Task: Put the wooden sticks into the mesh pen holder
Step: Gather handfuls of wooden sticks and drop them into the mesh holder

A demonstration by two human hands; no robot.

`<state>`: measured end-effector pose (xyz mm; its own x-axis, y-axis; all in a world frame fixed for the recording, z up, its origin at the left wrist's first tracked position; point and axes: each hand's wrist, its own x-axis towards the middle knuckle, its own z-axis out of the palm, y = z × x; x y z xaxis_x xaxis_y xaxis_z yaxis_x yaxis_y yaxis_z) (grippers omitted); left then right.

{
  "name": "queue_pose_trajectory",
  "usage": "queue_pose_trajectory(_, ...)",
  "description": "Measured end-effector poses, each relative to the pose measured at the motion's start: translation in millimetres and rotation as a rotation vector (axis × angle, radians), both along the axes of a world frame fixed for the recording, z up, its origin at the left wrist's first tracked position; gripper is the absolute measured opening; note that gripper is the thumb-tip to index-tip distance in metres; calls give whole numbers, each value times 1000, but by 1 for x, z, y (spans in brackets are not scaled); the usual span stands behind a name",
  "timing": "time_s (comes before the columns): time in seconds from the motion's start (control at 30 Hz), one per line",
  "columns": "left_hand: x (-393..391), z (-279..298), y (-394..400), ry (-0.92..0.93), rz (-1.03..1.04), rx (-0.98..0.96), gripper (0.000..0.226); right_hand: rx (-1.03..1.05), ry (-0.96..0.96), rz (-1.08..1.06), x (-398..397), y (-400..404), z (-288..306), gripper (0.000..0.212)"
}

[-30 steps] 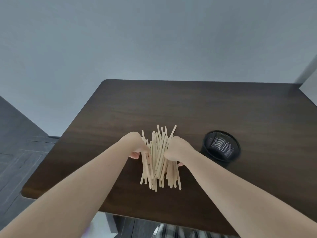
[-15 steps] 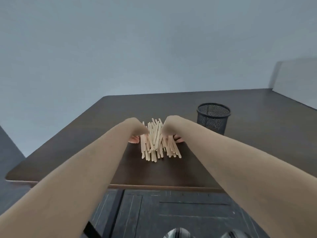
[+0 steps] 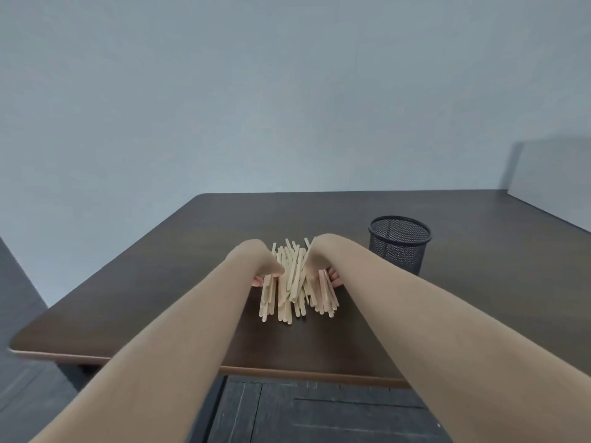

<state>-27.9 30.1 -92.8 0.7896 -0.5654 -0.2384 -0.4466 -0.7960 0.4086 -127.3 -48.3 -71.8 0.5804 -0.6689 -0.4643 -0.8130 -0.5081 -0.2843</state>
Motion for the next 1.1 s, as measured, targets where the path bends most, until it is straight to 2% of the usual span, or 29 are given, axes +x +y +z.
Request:
queue_pose_trajectory(0.1,0,0,-2,-35,-20,47,13,-60,117,17,7,-7,-2,20)
queue_pose_trajectory(0.23,-3,2,-2,-91,-51,126,12,-139,198,136,16,-7,-7,34)
queue_pose_trajectory(0.37,-6,6,-1,-61,-48,166,7,-295,195,211,22,-9,-11,11)
queue_pose_trajectory(0.47,-4,4,-1,-104,-80,173,31,-312,213,210,23,-9,-12,8)
queue_pose_trajectory(0.53,-4,4,-1,-173,-98,195,29,-317,228,216,24,-11,-13,11)
queue_pose_trajectory(0.67,-5,3,2,-257,-132,245,5,-304,219,186,23,-13,-17,48)
queue_pose_trajectory(0.73,-3,-1,2,-262,-137,239,10,-310,181,140,23,-12,-22,57)
queue_pose_trajectory(1.03,-7,-2,4,-211,-141,166,35,-264,-1,32,18,-1,-34,57)
queue_pose_trajectory(1.1,-6,-3,1,-160,-138,154,31,-299,-15,53,16,2,-36,59)
